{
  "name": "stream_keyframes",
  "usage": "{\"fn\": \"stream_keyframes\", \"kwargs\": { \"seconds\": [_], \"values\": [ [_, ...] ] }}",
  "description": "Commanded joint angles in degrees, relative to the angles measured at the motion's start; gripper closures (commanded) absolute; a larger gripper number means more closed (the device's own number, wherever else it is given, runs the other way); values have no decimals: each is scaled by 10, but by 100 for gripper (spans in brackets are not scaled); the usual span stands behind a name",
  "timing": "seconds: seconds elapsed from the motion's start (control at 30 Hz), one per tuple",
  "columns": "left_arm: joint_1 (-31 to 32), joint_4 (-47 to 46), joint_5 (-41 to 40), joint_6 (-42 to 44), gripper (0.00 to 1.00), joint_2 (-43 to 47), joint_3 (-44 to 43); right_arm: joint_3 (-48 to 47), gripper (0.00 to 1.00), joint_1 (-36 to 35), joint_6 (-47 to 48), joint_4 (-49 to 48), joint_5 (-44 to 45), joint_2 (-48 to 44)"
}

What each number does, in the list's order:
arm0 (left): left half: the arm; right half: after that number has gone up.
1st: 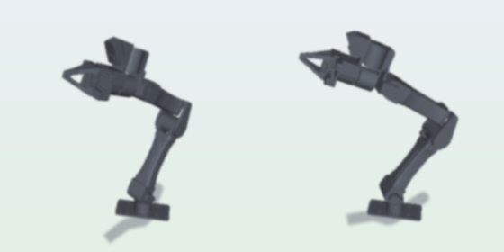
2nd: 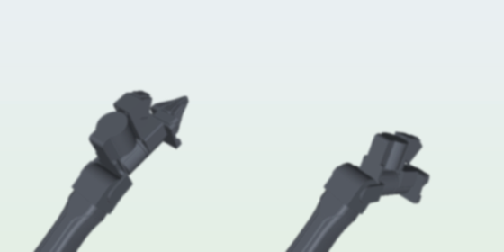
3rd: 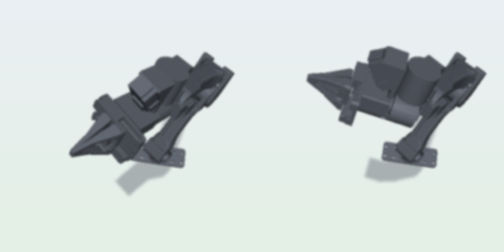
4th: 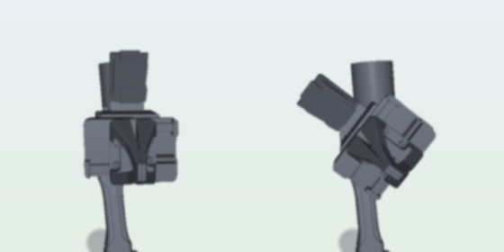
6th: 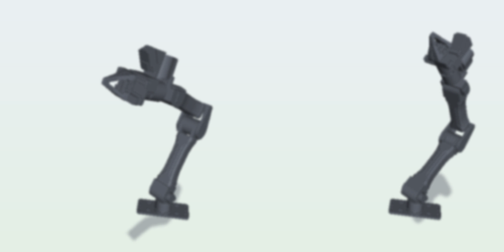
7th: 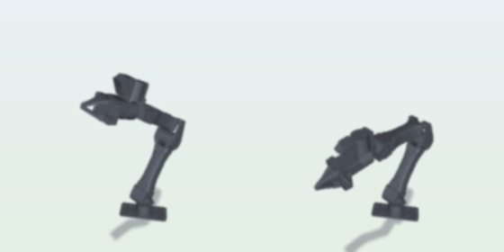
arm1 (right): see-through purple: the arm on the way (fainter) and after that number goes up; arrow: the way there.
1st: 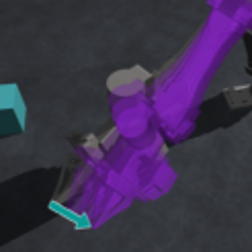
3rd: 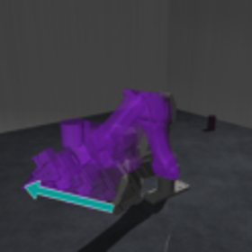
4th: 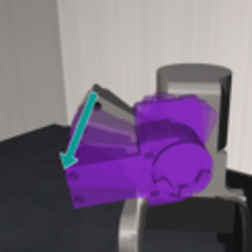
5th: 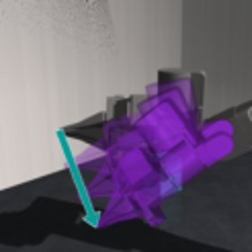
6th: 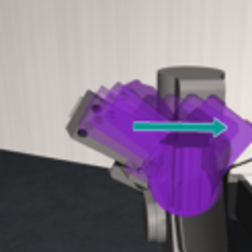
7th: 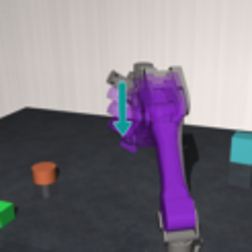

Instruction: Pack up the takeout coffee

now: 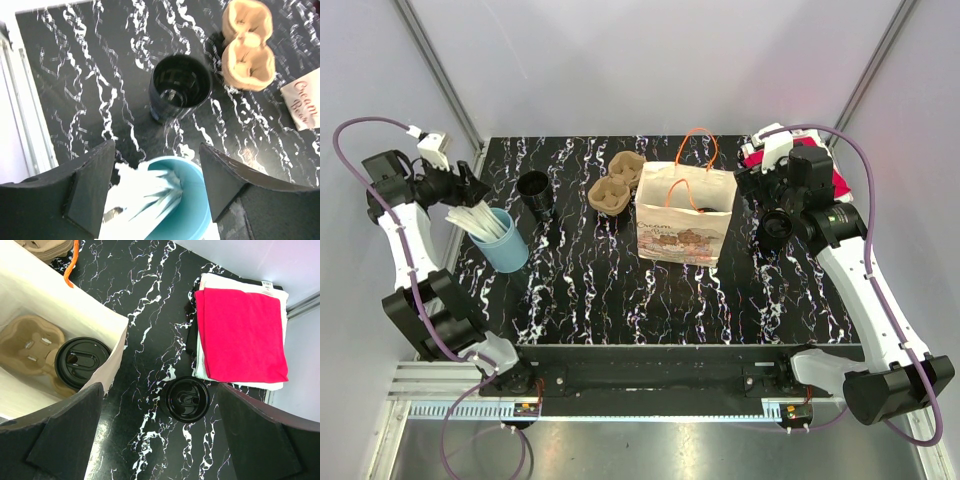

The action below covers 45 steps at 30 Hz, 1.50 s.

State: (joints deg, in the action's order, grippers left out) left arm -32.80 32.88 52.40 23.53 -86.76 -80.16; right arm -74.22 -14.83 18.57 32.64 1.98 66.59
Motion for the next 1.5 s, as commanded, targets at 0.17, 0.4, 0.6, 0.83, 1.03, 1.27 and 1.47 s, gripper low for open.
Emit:
{"fn": "stream_keyframes", "kwargs": {
  "seconds": [0.17, 0.4, 0.6, 0.83, 1.03, 1.27, 1.47],
  "values": [
    [-5, 40, -57, 56, 47, 21, -27, 3, 0, 3, -7, -13, -11, -11],
    [-6, 53, -57, 64, 68, 19, -28, 4, 0, 3, -7, -13, -13, -14],
    [-8, 63, -53, 68, 81, 21, -32, 4, 1, 3, -7, -13, -14, -13],
    [-7, 79, -26, 72, 96, 26, -36, 4, 0, 3, -7, -13, -11, -13],
    [-6, 92, 32, 77, 100, 42, -29, 4, 1, 3, -7, -14, -9, -10],
    [-5, 100, 86, 64, 100, 67, -30, 3, 0, 3, -7, -14, -7, -9],
    [4, 100, 114, 56, 100, 92, -25, 4, 1, 3, -8, -14, -8, -11]
  ]
}}
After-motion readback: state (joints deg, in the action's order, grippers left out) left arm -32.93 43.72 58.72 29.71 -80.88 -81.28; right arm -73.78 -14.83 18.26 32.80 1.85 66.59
